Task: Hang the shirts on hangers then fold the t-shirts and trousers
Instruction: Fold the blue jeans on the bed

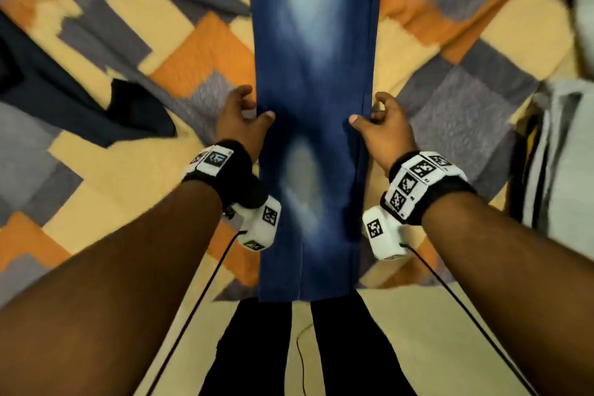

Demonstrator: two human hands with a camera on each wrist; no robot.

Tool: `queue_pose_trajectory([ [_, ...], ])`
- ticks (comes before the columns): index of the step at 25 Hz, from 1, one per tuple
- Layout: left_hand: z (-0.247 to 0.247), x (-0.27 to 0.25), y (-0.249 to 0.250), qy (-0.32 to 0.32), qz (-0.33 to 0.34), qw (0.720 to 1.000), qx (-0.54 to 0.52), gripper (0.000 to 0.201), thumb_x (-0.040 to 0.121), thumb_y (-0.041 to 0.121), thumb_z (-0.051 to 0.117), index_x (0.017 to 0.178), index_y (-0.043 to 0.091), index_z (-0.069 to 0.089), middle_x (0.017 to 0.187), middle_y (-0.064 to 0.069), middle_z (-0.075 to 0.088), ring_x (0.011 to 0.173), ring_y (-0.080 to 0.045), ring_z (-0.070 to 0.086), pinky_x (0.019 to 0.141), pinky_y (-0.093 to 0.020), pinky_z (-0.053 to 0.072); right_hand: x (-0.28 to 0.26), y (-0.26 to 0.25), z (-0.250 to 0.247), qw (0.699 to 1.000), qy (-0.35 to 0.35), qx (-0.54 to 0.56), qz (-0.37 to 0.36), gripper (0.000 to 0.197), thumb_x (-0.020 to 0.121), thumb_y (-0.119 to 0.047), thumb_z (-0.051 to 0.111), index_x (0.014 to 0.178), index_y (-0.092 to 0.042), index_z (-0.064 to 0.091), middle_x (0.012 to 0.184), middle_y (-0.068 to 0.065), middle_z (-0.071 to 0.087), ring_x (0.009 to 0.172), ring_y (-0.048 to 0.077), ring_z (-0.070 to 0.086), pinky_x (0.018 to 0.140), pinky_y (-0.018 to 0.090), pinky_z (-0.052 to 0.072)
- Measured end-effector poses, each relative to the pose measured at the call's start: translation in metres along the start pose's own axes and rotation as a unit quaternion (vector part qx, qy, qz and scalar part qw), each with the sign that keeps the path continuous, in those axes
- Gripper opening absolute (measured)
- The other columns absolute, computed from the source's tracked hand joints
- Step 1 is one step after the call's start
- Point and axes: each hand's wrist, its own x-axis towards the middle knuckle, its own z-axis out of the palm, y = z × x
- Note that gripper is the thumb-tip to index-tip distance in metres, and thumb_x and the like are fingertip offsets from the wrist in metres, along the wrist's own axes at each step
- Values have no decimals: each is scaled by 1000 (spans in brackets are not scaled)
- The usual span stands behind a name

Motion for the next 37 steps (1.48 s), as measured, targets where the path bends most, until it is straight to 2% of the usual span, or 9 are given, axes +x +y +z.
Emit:
queue_pose_trajectory([
  [3,8,60,37,-59,-93,988,-111,56,88,13,65,137,13,36,101,-6,50,71,-18,55,61,-36,52,67,-32,-5,999,-9,-41,12,67,77,-37,74,133,-18,44,110,2,60,104,31,62,86,41,52],
  [6,4,85,54,-127,-113,979,-111,5,93,16,59,92,11,58,66,0,64,44,-8,57,40,-17,43,113,-64,-10,998,-43,-51,8,43,80,-34,74,114,-20,51,103,-1,62,86,22,61,59,27,48],
  [11,-8,120,50,-113,-97,974,-171,25,88,3,61,70,11,47,42,5,54,36,-9,51,39,-18,40,158,-111,-3,1000,-12,12,-20,47,59,-38,86,93,-12,66,95,1,71,85,24,68,74,36,57],
  [15,-10,128,48,-118,-71,978,-159,41,76,-9,70,99,14,45,70,-8,61,58,-19,59,55,-31,48,154,-108,-19,997,49,-58,-21,8,83,-9,71,90,-7,69,86,5,65,76,20,59,62,25,48],
  [19,-7,162,80,-25,25,999,-18,42,70,37,78,94,14,51,76,-7,63,66,-25,60,62,-35,48,182,-123,-17,999,-10,44,-4,17,82,-28,75,79,-17,61,73,0,59,59,14,52,53,26,40],
  [22,-12,203,112,79,116,981,133,38,79,39,69,100,12,53,89,-4,57,81,-24,53,73,-29,39,224,-142,-12,995,40,95,-4,38,68,-51,77,77,-19,61,66,-1,58,56,16,51,55,30,41],
  [25,-7,241,140,-11,31,999,11,47,73,46,72,105,13,61,105,-12,67,84,-26,66,79,-37,56,257,-160,-12,993,36,110,-23,30,71,-41,81,75,-18,63,72,-2,68,64,16,64,62,29,52],
  [28,-5,252,158,-101,11,995,11,17,86,21,69,93,6,66,90,-12,68,53,-5,63,53,-18,52,271,-171,-6,995,-24,89,-34,31,73,-29,81,97,-12,70,96,6,73,87,25,70,84,41,57],
  [37,-54,278,270,43,241,965,-91,19,83,33,62,88,15,57,77,3,58,71,-9,56,63,-23,46,289,-319,-38,955,35,46,-290,43,72,-28,64,110,-14,49,109,7,64,101,23,64,88,46,52],
])
